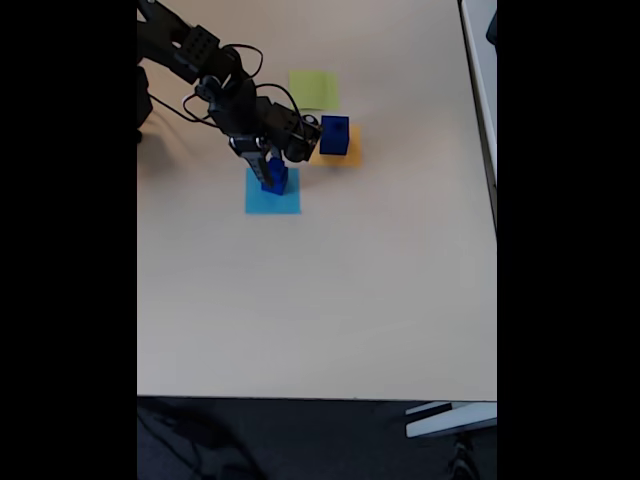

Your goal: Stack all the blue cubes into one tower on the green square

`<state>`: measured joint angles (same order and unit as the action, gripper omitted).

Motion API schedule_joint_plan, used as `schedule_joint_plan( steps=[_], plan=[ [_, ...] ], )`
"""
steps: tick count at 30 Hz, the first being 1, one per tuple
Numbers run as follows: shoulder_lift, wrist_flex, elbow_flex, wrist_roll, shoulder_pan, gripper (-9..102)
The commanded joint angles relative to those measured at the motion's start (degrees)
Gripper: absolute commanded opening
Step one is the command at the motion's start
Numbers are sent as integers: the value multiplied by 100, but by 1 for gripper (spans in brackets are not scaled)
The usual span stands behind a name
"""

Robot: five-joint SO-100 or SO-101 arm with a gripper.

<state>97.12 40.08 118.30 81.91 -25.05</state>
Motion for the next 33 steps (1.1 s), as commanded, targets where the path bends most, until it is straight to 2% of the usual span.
schedule_joint_plan(
  steps=[1, 23, 33],
  plan=[
    [413, -105, -105, -88, -53, 22],
    [404, -114, -765, 193, 281, 21],
    [272, -650, -1503, 18, 624, 26]
  ],
)
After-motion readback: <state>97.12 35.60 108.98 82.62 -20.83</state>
